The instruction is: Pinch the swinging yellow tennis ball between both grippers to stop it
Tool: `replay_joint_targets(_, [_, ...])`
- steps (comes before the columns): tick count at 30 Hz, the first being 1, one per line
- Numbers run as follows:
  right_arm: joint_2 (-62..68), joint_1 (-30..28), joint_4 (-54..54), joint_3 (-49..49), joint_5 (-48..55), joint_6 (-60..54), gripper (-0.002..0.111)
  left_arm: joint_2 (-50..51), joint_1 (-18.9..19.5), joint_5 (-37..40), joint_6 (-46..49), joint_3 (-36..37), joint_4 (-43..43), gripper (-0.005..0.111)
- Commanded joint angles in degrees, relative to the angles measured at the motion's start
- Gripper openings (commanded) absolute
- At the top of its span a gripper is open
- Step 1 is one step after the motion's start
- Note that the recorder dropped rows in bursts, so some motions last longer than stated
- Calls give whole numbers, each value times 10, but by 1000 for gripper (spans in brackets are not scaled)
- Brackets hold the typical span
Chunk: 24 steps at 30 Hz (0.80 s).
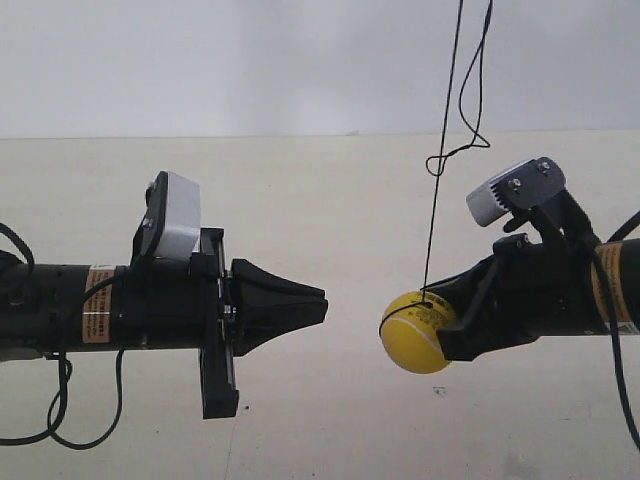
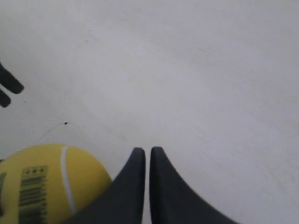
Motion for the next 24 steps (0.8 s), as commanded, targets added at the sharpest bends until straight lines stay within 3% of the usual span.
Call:
replay_joint_targets(1, [-6,0,3,0,-24,-1,0,1,2,-2,-9,-1,-6,5])
replay_joint_targets(17, [-6,0,3,0,-31,0,0,1,1,-9,-14,-1,4,5])
replay_joint_targets(24, [-6,0,-2,0,-87,0,0,1,1,-25,-14,-1,15,5])
